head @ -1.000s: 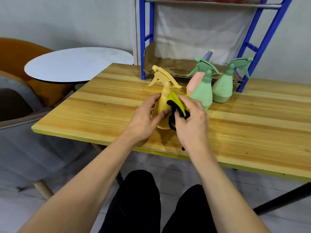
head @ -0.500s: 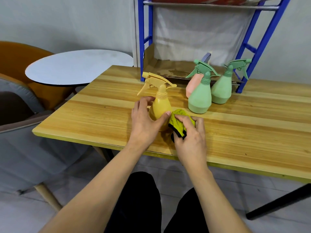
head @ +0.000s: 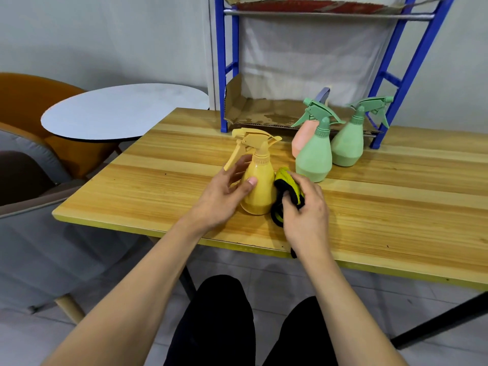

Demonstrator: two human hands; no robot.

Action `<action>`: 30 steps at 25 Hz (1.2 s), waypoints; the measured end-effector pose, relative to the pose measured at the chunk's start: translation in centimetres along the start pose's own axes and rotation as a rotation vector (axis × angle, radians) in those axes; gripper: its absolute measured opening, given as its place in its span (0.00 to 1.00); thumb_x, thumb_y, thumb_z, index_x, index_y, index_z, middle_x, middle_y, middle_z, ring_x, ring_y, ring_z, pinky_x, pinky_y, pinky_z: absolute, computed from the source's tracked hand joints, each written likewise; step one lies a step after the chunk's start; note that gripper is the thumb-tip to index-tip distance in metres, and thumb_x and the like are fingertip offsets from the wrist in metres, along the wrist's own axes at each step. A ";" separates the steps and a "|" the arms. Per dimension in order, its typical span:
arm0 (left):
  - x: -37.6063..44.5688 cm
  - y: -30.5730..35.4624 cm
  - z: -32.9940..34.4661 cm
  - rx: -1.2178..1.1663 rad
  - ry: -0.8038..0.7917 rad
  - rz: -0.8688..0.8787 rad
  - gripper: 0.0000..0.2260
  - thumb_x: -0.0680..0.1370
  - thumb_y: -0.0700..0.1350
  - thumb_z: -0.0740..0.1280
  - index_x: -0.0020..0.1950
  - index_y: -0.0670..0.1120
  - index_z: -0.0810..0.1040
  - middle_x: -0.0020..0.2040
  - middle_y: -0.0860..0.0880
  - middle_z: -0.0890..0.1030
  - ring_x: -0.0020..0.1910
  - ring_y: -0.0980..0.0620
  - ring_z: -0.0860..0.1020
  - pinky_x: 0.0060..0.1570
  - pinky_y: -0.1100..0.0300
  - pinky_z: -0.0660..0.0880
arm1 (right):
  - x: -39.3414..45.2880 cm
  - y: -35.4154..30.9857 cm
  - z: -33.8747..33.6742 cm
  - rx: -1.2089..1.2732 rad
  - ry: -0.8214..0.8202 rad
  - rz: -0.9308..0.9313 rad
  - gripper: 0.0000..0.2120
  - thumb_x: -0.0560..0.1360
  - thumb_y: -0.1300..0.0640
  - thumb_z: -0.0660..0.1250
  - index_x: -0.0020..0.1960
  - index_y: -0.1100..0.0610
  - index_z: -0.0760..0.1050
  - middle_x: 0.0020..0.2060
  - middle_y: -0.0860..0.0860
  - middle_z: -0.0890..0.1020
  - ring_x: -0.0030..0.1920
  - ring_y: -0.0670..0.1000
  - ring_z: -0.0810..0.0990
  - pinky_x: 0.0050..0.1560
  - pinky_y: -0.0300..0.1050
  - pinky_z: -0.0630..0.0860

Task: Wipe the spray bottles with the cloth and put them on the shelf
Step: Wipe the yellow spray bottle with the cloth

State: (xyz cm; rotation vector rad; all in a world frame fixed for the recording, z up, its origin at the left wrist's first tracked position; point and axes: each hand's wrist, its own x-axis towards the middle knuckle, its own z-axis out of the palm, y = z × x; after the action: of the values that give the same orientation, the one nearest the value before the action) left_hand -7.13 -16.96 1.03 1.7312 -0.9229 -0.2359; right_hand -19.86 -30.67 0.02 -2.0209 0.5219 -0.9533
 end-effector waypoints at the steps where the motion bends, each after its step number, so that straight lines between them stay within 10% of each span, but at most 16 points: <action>1: 0.1 -0.2 0.2 0.032 -0.001 0.011 0.25 0.83 0.51 0.66 0.79 0.51 0.67 0.74 0.50 0.75 0.73 0.55 0.73 0.70 0.59 0.74 | 0.3 -0.6 0.0 0.018 0.000 -0.018 0.21 0.78 0.61 0.68 0.68 0.47 0.76 0.61 0.47 0.77 0.63 0.47 0.76 0.63 0.35 0.68; 5: 0.6 -0.6 0.6 0.020 0.061 0.022 0.24 0.83 0.50 0.68 0.78 0.48 0.69 0.71 0.47 0.79 0.71 0.52 0.76 0.66 0.64 0.75 | 1.9 -3.3 0.1 0.101 -0.003 -0.136 0.24 0.77 0.64 0.70 0.69 0.46 0.76 0.61 0.47 0.77 0.63 0.46 0.77 0.64 0.39 0.75; 9: 0.8 -1.3 0.7 -0.058 0.081 -0.001 0.30 0.78 0.57 0.70 0.77 0.48 0.70 0.71 0.49 0.78 0.71 0.52 0.77 0.70 0.46 0.75 | 0.2 -0.9 0.8 0.015 0.018 -0.056 0.22 0.76 0.64 0.69 0.68 0.49 0.78 0.61 0.51 0.78 0.63 0.51 0.78 0.65 0.52 0.76; 16: 0.6 -0.9 0.7 -0.010 0.110 0.030 0.28 0.79 0.57 0.70 0.76 0.48 0.71 0.70 0.49 0.79 0.70 0.52 0.77 0.70 0.45 0.75 | 2.1 -3.2 0.5 0.037 0.021 -0.114 0.21 0.76 0.63 0.70 0.67 0.49 0.79 0.60 0.50 0.79 0.59 0.46 0.77 0.60 0.28 0.69; 22: 0.5 -0.9 1.1 0.002 0.157 0.009 0.28 0.79 0.58 0.70 0.76 0.50 0.71 0.69 0.52 0.80 0.68 0.54 0.78 0.68 0.47 0.77 | 1.3 -0.4 0.7 -0.078 0.072 0.009 0.12 0.76 0.59 0.68 0.59 0.56 0.81 0.52 0.54 0.81 0.56 0.55 0.79 0.54 0.36 0.67; 30: 0.4 -1.0 1.3 0.010 0.212 0.019 0.26 0.80 0.56 0.71 0.75 0.50 0.72 0.67 0.52 0.81 0.66 0.56 0.79 0.66 0.47 0.78 | 0.7 -0.9 1.0 -0.011 0.092 -0.090 0.13 0.73 0.63 0.70 0.56 0.51 0.82 0.52 0.48 0.78 0.51 0.42 0.75 0.55 0.30 0.69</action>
State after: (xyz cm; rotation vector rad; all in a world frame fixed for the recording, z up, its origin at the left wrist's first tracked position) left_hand -7.20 -18.10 -0.20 1.7183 -0.7852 -0.0339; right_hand -18.63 -30.15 0.71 -2.0315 0.4900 -1.1045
